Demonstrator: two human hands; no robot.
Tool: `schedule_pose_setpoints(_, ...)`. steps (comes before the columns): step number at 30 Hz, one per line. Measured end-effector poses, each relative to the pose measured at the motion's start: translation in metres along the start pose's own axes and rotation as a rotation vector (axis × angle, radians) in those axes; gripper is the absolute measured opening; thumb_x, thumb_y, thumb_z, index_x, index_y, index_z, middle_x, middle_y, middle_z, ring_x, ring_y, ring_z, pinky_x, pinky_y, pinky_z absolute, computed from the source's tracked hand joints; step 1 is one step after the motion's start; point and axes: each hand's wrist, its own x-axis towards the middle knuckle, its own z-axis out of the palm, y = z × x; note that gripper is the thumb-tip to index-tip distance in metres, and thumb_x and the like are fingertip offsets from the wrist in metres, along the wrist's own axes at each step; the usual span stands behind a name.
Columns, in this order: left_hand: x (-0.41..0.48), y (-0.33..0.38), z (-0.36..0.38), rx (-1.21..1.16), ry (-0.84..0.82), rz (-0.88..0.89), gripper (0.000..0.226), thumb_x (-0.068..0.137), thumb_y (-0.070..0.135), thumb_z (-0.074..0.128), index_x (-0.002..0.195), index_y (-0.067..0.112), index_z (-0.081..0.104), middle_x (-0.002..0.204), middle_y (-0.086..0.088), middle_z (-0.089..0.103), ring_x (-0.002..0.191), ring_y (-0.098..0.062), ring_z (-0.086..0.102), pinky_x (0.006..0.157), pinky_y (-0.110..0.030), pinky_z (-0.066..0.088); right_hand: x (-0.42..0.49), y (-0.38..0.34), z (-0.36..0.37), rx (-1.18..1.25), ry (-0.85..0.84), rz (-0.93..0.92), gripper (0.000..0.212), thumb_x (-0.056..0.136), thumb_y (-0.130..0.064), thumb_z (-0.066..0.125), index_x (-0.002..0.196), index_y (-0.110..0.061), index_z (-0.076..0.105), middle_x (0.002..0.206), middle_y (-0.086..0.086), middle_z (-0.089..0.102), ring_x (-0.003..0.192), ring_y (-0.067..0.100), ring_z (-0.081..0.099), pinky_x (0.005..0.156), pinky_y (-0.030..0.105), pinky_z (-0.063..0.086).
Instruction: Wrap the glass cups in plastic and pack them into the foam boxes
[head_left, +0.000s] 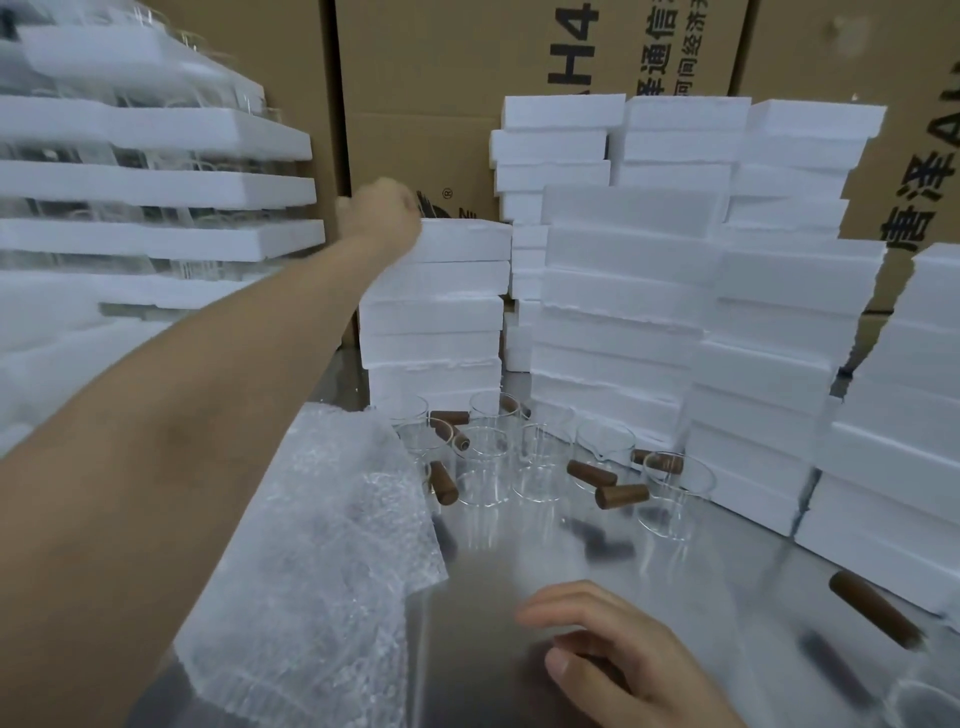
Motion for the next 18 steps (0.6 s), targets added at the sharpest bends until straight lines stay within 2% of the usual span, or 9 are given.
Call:
schedule_pose_setpoints(3, -0.012, 0.003, 0.012, 0.232, 0.031, 0.185, 0.038, 0.102, 0.021, 0.026, 0.093, 0.006, 0.060, 0.098, -0.017, 0.065, 0.085, -0.033, 0.055, 0.079, -0.038, 0.034, 0.000, 0.002, 0.000, 0.012, 0.000, 0.004, 0.031, 0.083, -0.014, 0.059, 0.098, -0.040, 0.070, 0.107, -0.012, 0.063, 0.097, 0.012, 0.062, 0.089, 0.019, 0.046)
schedule_pose_setpoints(6, -0.018, 0.001, 0.012, 0.415, -0.027, 0.271, 0.050, 0.105, 0.030, 0.016, 0.106, 0.007, 0.061, 0.094, -0.015, 0.065, 0.084, -0.031, 0.057, 0.088, -0.041, 0.033, -0.001, 0.004, 0.001, 0.016, -0.006, 0.030, 0.041, 0.088, -0.001, 0.059, 0.096, -0.039, 0.070, 0.104, -0.013, 0.064, 0.096, 0.009, 0.063, 0.086, 0.015, 0.045)
schedule_pose_setpoints(8, -0.015, 0.001, 0.000, 0.387, -0.174, 0.231, 0.054, 0.105, 0.032, 0.009, 0.128, 0.011, 0.054, 0.105, -0.014, 0.063, 0.108, -0.034, 0.055, 0.105, -0.047, 0.026, 0.000, 0.002, 0.003, 0.014, 0.007, 0.039, 0.039, 0.088, 0.002, 0.060, 0.090, -0.035, 0.074, 0.101, -0.013, 0.065, 0.092, 0.008, 0.064, 0.084, 0.013, 0.044)
schedule_pose_setpoints(10, -0.014, 0.008, -0.013, 0.324, -0.316, 0.183, 0.056, 0.104, 0.038, 0.003, 0.150, 0.017, 0.028, 0.144, -0.010, 0.045, 0.143, -0.032, 0.022, 0.117, -0.052, -0.002, 0.000, 0.000, 0.002, 0.015, 0.046, 0.042, 0.034, 0.088, 0.003, 0.060, 0.088, -0.028, 0.074, 0.098, -0.009, 0.066, 0.088, 0.008, 0.065, 0.082, 0.013, 0.045)
schedule_pose_setpoints(12, -0.033, 0.020, -0.022, 0.174, -0.262, 0.179, 0.063, 0.102, 0.046, 0.002, 0.152, 0.012, 0.017, 0.160, -0.009, 0.016, 0.149, -0.027, -0.004, 0.117, -0.050, -0.010, 0.000, -0.005, 0.002, 0.026, 0.073, 0.053, 0.030, 0.089, 0.003, 0.059, 0.089, -0.024, 0.072, 0.098, -0.007, 0.068, 0.088, 0.008, 0.065, 0.080, 0.013, 0.046)
schedule_pose_setpoints(13, -0.054, 0.027, -0.025, 0.026, -0.182, 0.188, 0.065, 0.102, 0.047, 0.004, 0.149, 0.006, 0.025, 0.159, -0.012, 0.019, 0.149, -0.027, 0.000, 0.119, -0.049, -0.005, 0.000, -0.007, 0.002, 0.041, 0.082, 0.066, 0.029, 0.089, 0.003, 0.059, 0.091, -0.022, 0.072, 0.097, -0.007, 0.070, 0.088, 0.007, 0.066, 0.080, 0.012, 0.046)
schedule_pose_setpoints(15, -0.115, 0.039, -0.026, -0.320, -0.034, 0.292, 0.058, 0.103, 0.041, 0.011, 0.122, 0.002, 0.050, 0.135, -0.017, 0.049, 0.137, -0.026, 0.032, 0.114, -0.044, 0.021, 0.000, -0.009, 0.001, 0.053, 0.114, 0.100, 0.027, 0.090, 0.000, 0.057, 0.092, -0.022, 0.072, 0.097, -0.009, 0.072, 0.089, 0.004, 0.066, 0.079, 0.011, 0.046)
schedule_pose_setpoints(16, -0.153, 0.042, -0.025, -0.443, 0.005, 0.346, 0.055, 0.103, 0.040, 0.014, 0.109, 0.004, 0.055, 0.117, -0.014, 0.058, 0.122, -0.023, 0.045, 0.102, -0.036, 0.032, 0.001, -0.010, 0.000, 0.048, 0.141, 0.114, 0.026, 0.091, -0.002, 0.057, 0.093, -0.023, 0.072, 0.096, -0.010, 0.072, 0.091, 0.003, 0.065, 0.080, 0.012, 0.047)
schedule_pose_setpoints(18, -0.228, 0.042, -0.022, -0.556, -0.044, 0.321, 0.050, 0.102, 0.040, 0.019, 0.102, 0.012, 0.060, 0.102, -0.004, 0.064, 0.099, -0.014, 0.053, 0.080, -0.026, 0.035, 0.004, -0.011, 0.000, 0.100, 0.197, 0.151, 0.025, 0.094, -0.004, 0.053, 0.092, -0.023, 0.071, 0.092, -0.007, 0.072, 0.090, 0.006, 0.066, 0.078, 0.016, 0.051)
